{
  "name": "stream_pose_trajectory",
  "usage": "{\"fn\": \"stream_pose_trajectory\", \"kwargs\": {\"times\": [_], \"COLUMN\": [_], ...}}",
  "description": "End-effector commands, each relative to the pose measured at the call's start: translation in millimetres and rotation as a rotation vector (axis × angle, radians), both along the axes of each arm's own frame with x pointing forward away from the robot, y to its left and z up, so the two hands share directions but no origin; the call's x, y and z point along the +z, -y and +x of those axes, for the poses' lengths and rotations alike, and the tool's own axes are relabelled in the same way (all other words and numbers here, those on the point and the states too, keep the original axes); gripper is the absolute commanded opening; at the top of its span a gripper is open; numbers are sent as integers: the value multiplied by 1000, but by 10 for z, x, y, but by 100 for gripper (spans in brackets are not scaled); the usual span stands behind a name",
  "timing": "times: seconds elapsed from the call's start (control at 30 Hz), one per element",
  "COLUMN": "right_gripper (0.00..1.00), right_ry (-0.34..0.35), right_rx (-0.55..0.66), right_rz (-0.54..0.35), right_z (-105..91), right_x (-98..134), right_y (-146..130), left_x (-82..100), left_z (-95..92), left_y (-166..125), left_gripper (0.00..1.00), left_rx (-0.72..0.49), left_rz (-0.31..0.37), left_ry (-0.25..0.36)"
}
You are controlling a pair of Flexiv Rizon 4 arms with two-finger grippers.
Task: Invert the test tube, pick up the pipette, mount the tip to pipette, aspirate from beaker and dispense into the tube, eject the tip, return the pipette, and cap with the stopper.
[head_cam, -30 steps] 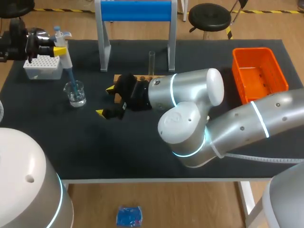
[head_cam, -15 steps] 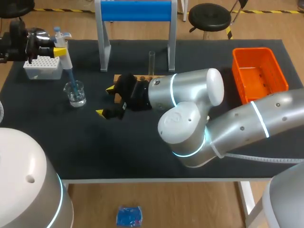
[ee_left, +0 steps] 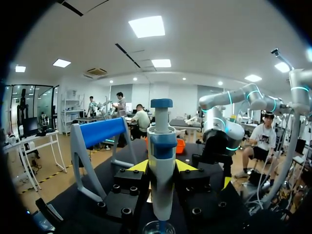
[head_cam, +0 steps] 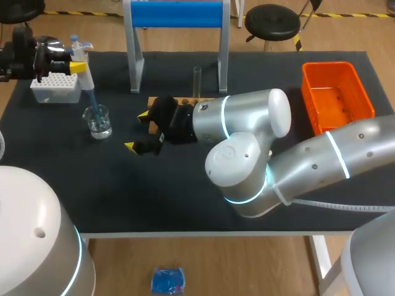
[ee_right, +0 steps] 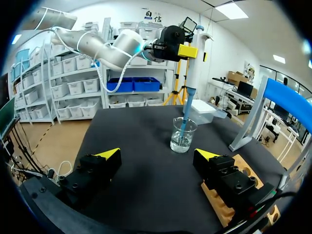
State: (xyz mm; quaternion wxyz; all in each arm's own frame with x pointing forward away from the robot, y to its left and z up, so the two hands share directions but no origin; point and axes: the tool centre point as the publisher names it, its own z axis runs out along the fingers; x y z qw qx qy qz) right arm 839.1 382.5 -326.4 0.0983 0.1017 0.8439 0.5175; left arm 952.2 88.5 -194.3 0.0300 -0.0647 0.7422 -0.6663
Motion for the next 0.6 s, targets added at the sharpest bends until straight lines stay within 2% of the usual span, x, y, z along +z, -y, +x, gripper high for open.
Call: {"fn": "stream_pose_trajectory", "kwargs": {"times": [0.03, 0.17, 0.4, 0.6], "right_gripper": [100, 100, 100, 100], "right_ry": [1, 1, 41, 34], "right_rx": [-1, -1, 12, 76], "right_rz": [4, 4, -65, -81], "right_z": [-1, -1, -96, -133], "right_x": [-17, -17, 231, 503], "right_y": [-12, -12, 75, 131], "left_x": [-1, -1, -1, -1], "left_z": [10, 10, 10, 10], "left_y": [-7, -7, -7, -7], "left_gripper": [0, 0, 0, 0], "left_rx": [-3, -3, -3, -3], "left_rz": [0, 0, 0, 0], "left_ry": [0, 0, 0, 0]}}
